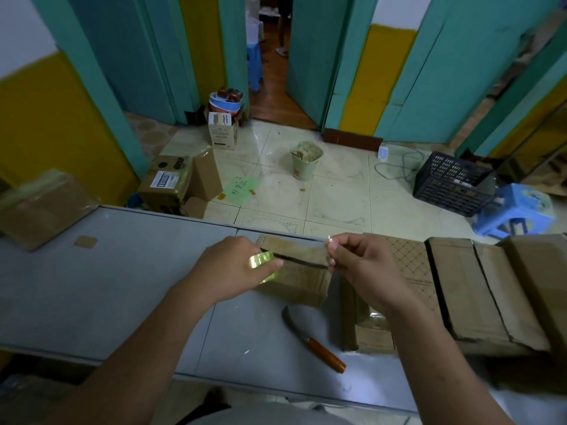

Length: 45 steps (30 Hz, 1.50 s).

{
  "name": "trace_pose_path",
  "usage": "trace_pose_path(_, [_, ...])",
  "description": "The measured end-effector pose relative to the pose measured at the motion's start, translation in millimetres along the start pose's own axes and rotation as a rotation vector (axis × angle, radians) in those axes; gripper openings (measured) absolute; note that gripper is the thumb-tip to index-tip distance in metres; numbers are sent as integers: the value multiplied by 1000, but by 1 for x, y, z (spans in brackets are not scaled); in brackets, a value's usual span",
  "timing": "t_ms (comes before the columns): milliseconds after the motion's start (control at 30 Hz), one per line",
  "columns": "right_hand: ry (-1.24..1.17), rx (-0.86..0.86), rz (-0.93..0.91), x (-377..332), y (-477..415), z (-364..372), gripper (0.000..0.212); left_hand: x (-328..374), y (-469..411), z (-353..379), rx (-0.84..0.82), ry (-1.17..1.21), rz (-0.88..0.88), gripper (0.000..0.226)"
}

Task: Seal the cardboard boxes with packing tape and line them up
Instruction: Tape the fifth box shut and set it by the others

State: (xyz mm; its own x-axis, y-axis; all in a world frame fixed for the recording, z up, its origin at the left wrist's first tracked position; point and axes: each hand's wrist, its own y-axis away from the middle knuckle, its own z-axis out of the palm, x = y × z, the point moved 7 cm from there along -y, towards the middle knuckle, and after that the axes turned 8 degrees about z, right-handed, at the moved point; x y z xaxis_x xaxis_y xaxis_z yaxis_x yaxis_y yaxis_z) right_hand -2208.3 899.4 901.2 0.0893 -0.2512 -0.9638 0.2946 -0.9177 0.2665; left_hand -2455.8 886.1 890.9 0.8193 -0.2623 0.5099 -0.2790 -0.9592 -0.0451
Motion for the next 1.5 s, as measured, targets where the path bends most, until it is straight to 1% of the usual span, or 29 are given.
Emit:
trace_pose_path(33, [-54, 18, 18, 2, -1, 0, 18, 0, 0, 0, -5, 74, 0, 68])
trace_pose_path(100, [-150, 45, 53, 4, -2, -3, 19, 2, 3, 2, -54, 373, 27, 60])
trace_pose_path(133, [-176, 47, 62, 4, -3, -4, 19, 5, 5, 1, -74, 509, 64, 52])
trace_pose_path(200, [-212, 61, 72, 6, -3, -6, 17, 11, 10, -8, -37, 689, 172, 41])
trace_pose_path(233, [-228, 86, 83, 8, -4, -8, 17, 10, 12, -11, -5, 788, 203, 41])
trace_pose_path(300, [-232, 122, 109, 14, -6, -10, 20, 4, 14, -14, 32, 979, 185, 48])
trace_pose_path(367, [-246, 136, 125, 20, -10, -8, 20, 0, 13, -12, 42, 1065, 177, 45])
trace_pose_path(400, [-265, 142, 128, 22, -12, -7, 17, -2, 11, -10, 55, 1064, 173, 45])
trace_pose_path(433, [-270, 152, 128, 22, -13, -8, 13, -4, 9, -9, 67, 1040, 170, 50])
trace_pose_path(500, [-204, 187, 107, 18, -14, -15, 16, -9, 6, -6, 59, 930, 154, 62])
trace_pose_path(533, [-157, 208, 81, 13, -13, -21, 21, -13, 4, -5, 46, 840, 140, 63])
trace_pose_path(567, [-124, 231, 53, 8, -11, -29, 27, -20, 3, -5, 27, 701, 119, 64])
trace_pose_path(633, [-93, 257, 13, -2, -8, -39, 31, -39, 0, -4, -62, 350, 16, 73])
trace_pose_path(667, [-77, 259, -2, -5, -7, -39, 30, -50, -2, -4, -107, 236, -55, 76])
trace_pose_path(733, [-73, 269, -9, -5, -8, -32, 24, -67, -9, -6, -153, 131, -133, 79])
trace_pose_path(800, [-130, 301, 21, 6, -9, -25, 18, -78, -20, -14, -136, 122, -135, 79])
trace_pose_path(867, [-194, 345, 83, 24, -9, -21, 16, -84, -29, -20, -168, 173, -72, 77])
trace_pose_path(933, [-253, 400, 138, 44, -7, -19, 20, -87, -33, -24, -216, 319, 22, 76])
trace_pose_path(1000, [-285, 425, 187, 59, -5, -15, 23, -93, -34, -27, -207, 536, 54, 77])
trace_pose_path(1067, [-311, 438, 229, 68, -3, -14, 18, -101, -35, -28, -144, 758, 42, 68])
trace_pose_path(1100, [-308, 444, 236, 71, -2, -15, 18, -104, -35, -28, -124, 833, 42, 61])
trace_pose_path(1133, [-295, 453, 236, 73, -2, -16, 19, -106, -37, -27, -114, 852, 50, 55])
trace_pose_path(1200, [-257, 477, 220, 76, -1, -17, 19, -108, -42, -22, -131, 782, 51, 53])
trace_pose_path(1267, [-218, 508, 211, 80, -3, -17, 18, -114, -49, -16, -189, 672, 16, 62])
trace_pose_path(1300, [-216, 530, 217, 82, -3, -18, 18, -116, -53, -14, -233, 592, 11, 65])
trace_pose_path(1367, [-226, 573, 239, 86, -5, -22, 18, -121, -61, -8, -326, 368, 7, 62])
trace_pose_path(1433, [-194, 604, 262, 89, -6, -24, 18, -130, -68, -2, -382, 147, -55, 60])
trace_pose_path(1500, [-154, 648, 277, 92, -8, -23, 17, -137, -75, 4, -406, 62, -101, 63])
